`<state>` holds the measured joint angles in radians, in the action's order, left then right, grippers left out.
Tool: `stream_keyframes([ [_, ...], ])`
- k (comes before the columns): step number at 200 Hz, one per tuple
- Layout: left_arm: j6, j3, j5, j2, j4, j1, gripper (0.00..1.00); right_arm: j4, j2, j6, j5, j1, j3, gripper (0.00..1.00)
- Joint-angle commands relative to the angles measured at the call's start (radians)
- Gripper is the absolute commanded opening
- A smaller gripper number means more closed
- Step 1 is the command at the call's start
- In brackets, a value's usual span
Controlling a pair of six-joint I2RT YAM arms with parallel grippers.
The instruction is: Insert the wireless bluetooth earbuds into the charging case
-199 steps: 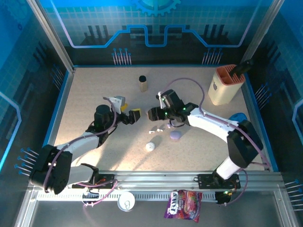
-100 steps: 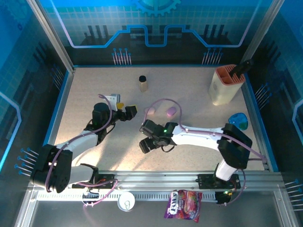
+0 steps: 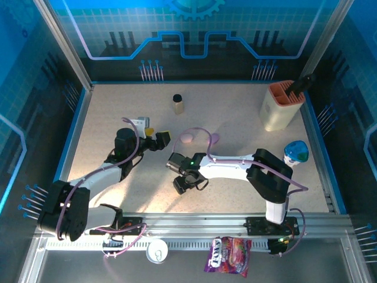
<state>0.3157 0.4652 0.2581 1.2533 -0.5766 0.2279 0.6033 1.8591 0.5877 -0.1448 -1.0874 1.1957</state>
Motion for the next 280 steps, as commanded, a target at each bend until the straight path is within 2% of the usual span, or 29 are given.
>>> stream_keyframes([
  [1, -0.006, 0.008, 0.012, -0.026, 0.024, -0.007, 0.99, 0.032, 0.023, -0.01, 0.018, 0.004, 0.023, 0.62],
  [39, 0.002, 0.021, 0.024, -0.025, 0.035, -0.007, 0.99, 0.017, 0.019, -0.014, 0.004, 0.012, 0.009, 0.49],
  [70, 0.017, 0.039, 0.02, -0.039, 0.093, -0.007, 0.99, -0.055, -0.031, -0.094, -0.024, 0.029, -0.042, 0.46],
  [90, 0.025, 0.092, 0.044, -0.072, 0.245, -0.007, 0.99, -0.176, -0.125, -0.23, -0.015, 0.064, -0.124, 0.44],
  [113, 0.017, 0.16, 0.07, -0.144, 0.474, -0.006, 0.99, -0.343, -0.247, -0.465, 0.035, 0.122, -0.239, 0.43],
  [136, 0.031, 0.221, 0.121, -0.195, 0.647, -0.004, 0.99, -0.554, -0.373, -0.68, 0.159, 0.191, -0.381, 0.42],
  [156, 0.038, 0.276, 0.237, -0.191, 0.777, -0.002, 0.99, -0.648, -0.445, -0.797, 0.23, 0.238, -0.427, 0.43],
  [179, 0.051, 0.292, 0.399, -0.172, 0.816, 0.007, 0.95, -0.698, -0.489, -0.944, 0.256, 0.249, -0.441, 0.43],
  [207, 0.015, 0.335, 0.46, -0.136, 0.886, 0.065, 0.9, -0.722, -0.503, -0.974, 0.276, 0.264, -0.42, 0.42],
  [240, -0.026, 0.345, 0.492, -0.111, 0.885, 0.124, 0.88, -0.772, -0.501, -0.966, 0.29, 0.266, -0.409, 0.4],
  [280, -0.009, 0.343, 0.514, -0.04, 0.84, 0.178, 0.72, -0.792, -0.489, -0.948, 0.289, 0.266, -0.389, 0.4],
])
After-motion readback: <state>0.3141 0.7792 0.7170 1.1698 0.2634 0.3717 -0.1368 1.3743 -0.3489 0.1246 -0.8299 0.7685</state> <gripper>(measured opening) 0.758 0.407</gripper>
